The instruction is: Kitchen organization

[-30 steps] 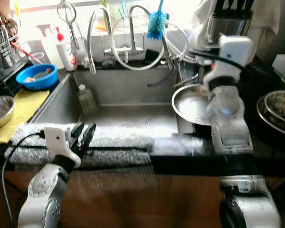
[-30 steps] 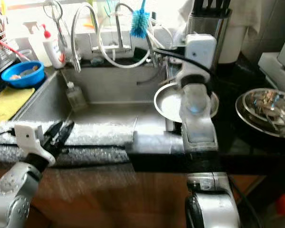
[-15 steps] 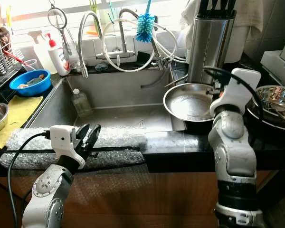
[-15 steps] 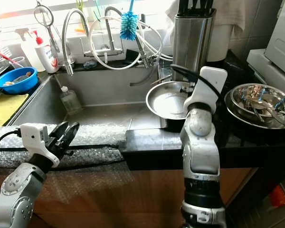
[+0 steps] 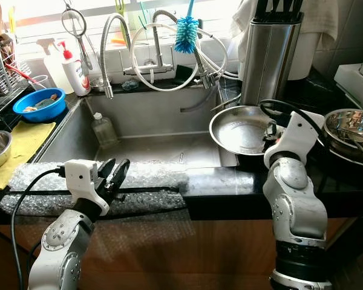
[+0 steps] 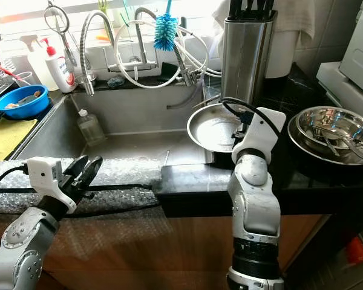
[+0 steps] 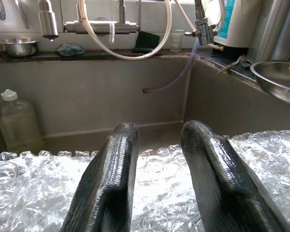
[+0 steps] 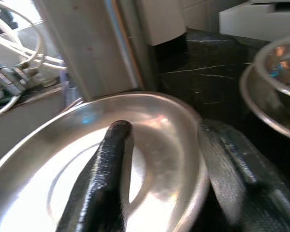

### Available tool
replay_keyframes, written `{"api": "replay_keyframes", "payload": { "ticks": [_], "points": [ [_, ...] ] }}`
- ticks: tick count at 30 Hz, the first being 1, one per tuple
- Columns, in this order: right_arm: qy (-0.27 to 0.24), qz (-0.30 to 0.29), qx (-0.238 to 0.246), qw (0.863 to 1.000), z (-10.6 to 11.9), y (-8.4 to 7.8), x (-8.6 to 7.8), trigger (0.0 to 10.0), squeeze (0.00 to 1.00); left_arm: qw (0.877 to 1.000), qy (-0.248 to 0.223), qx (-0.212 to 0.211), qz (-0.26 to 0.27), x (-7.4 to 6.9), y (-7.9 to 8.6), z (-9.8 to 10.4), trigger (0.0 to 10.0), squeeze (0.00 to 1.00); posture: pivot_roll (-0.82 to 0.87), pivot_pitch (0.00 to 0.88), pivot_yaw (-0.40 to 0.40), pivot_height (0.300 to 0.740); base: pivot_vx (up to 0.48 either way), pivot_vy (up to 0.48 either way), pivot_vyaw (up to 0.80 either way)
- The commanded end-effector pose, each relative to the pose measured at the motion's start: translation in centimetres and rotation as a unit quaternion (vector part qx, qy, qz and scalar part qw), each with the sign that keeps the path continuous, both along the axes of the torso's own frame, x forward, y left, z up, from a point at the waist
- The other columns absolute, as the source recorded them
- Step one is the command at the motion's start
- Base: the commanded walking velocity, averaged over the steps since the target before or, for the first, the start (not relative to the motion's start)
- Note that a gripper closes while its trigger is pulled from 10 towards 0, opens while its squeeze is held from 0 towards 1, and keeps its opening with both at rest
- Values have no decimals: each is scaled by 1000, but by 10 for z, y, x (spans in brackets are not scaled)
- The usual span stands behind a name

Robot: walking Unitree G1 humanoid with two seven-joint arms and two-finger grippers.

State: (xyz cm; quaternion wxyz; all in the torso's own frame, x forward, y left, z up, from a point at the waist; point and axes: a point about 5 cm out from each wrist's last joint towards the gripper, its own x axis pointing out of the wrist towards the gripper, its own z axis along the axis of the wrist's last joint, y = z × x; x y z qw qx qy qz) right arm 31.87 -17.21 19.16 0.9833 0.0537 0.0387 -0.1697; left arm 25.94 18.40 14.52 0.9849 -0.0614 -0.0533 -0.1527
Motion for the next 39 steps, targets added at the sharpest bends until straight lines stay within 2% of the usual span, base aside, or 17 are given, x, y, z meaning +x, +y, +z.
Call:
{"api": "replay_keyframes", "payload": {
  "ticks": [1,4,5,6,12,15,26,39],
  "points": [
    [-13,8,6,1000,10,2,2,10000,1000,1000,0,15,-3,2,2,-1,10000,0,-64,0,128,740,0,0,0],
    [-10,5,3,1000,10,0,2,10000,1000,1000,-1,15,-4,1,1,-1,10000,0,-64,0,129,740,0,0,0],
    [-6,3,1,1000,9,-1,2,10000,957,1000,-1,16,-6,1,0,-1,10000,0,-64,0,129,740,0,0,0],
    [-1,2,-1,1000,9,-3,3,10000,0,1000,-1,17,-8,1,0,-1,10000,0,-63,0,130,740,0,0,0],
    [1,3,-2,1000,11,-7,6,10000,0,1000,-3,20,-9,2,2,0,10000,0,-64,0,132,740,0,0,0],
    [6,4,21,1000,10,-4,7,10000,0,1000,-3,22,-9,3,2,0,10000,0,-61,0,131,740,0,0,0],
    [29,-19,36,999,0,-9,10,10000,0,1000,-4,25,-6,4,2,1,10000,0,-44,0,128,740,0,0,0],
    [29,-23,43,998,1,-10,14,10000,0,1000,-5,24,-1,3,3,2,10000,0,-40,0,128,740,0,0,0]
  ]
}}
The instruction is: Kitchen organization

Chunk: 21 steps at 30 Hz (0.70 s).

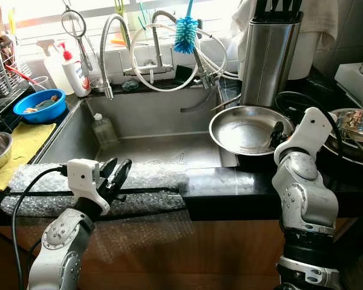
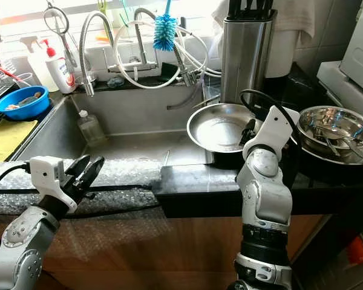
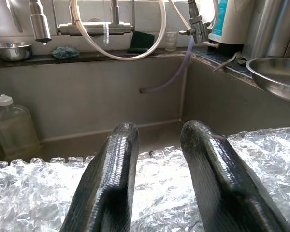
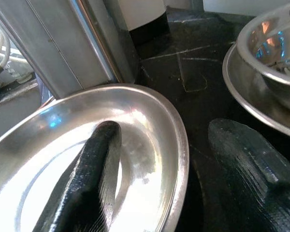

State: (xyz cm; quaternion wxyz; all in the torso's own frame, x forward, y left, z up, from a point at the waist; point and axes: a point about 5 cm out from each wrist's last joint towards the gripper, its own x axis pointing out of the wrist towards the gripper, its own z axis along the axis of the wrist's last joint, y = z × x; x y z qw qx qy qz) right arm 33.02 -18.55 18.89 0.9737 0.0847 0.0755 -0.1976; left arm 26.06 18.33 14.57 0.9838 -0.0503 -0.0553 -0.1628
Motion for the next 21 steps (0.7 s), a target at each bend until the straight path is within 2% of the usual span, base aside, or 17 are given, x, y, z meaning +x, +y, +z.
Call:
{"api": "replay_keyframes", "payload": {
  "ticks": [1,8,21],
  "points": [
    [1,6,10,1000,1,3,4,10000,0,1000,0,13,9,2,4,1,10000,0,-37,0,127,740,0,0,0],
    [20,2,18,1000,-8,-2,11,10000,0,1000,-1,14,10,3,4,2,10000,0,-31,0,125,740,0,0,0],
    [30,5,36,999,-14,-1,18,10000,0,1000,0,15,11,2,4,2,10000,0,-23,0,124,740,0,0,0]
  ]
}}
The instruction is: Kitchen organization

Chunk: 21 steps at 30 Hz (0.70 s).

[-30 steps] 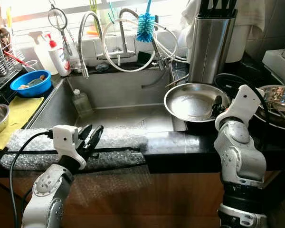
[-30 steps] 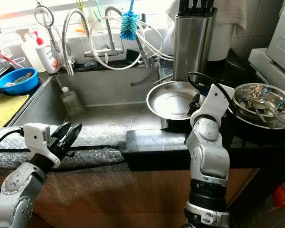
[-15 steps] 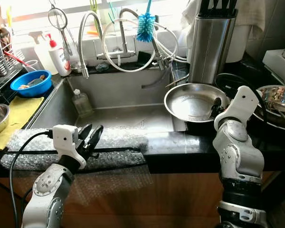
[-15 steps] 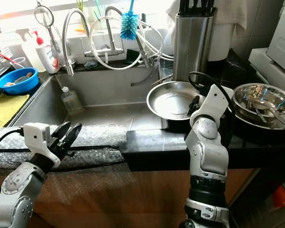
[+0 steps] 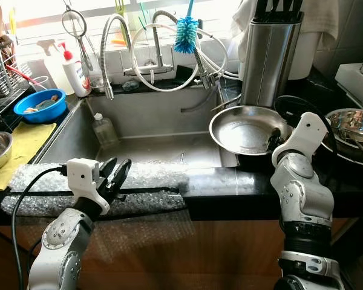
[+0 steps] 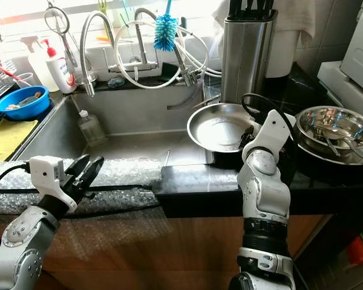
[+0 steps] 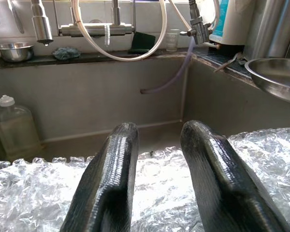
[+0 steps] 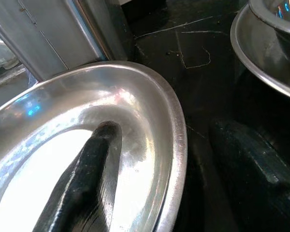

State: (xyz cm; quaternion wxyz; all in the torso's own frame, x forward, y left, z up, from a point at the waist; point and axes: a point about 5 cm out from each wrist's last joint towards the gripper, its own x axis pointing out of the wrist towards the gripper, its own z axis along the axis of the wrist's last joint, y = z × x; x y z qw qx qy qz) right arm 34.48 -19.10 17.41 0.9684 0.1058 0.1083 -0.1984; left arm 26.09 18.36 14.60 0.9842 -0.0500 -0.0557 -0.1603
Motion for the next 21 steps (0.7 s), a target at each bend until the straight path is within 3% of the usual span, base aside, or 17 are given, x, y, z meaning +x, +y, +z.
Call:
{"api": "replay_keyframes", "payload": {
  "ticks": [1,7,8,9,21],
  "points": [
    [1,5,9,1000,1,5,4,10000,0,1000,0,15,8,2,4,2,10000,0,-23,0,123,740,0,0,0],
    [3,10,10,1000,1,5,9,10000,0,1000,3,14,8,1,4,1,10000,0,-19,0,121,740,0,0,0],
    [2,11,10,1000,1,6,10,2863,0,1000,3,14,8,1,3,1,10000,0,-17,0,119,740,0,0,0],
    [2,12,9,1000,2,6,11,0,0,1000,3,14,8,1,3,1,10000,0,-17,0,119,740,0,0,0],
    [2,7,12,1000,3,6,15,0,0,1000,8,14,0,1,1,-1,10000,0,-16,0,119,740,0,0,0]
  ]
}}
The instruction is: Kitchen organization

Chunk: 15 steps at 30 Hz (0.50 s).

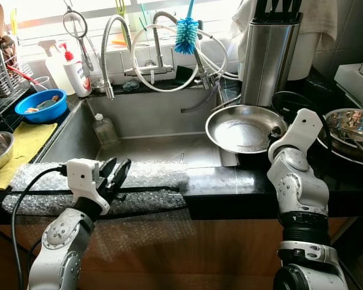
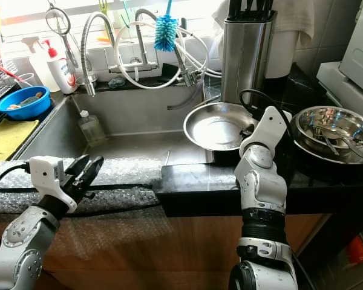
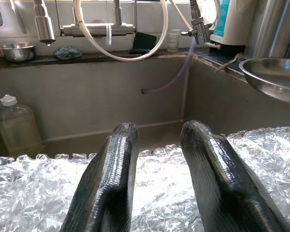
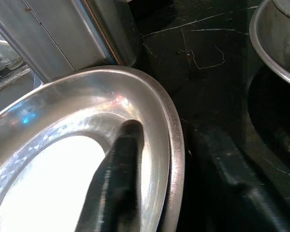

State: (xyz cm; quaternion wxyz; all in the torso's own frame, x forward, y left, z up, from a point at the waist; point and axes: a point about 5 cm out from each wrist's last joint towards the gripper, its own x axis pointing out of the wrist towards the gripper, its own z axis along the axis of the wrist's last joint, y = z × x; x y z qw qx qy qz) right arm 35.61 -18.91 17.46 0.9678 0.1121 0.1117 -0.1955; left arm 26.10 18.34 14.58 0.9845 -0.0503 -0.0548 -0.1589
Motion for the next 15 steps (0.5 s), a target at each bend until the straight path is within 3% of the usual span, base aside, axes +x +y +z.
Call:
{"api": "replay_keyframes", "payload": {
  "ticks": [1,15],
  "points": [
    [1,5,9,1000,2,5,4,0,0,1000,7,14,-3,1,1,0,10000,0,-16,0,118,740,0,0,0],
    [-6,28,37,999,4,11,8,0,0,1000,7,13,-5,2,0,-1,10000,0,-16,0,119,740,0,0,0]
  ]
}}
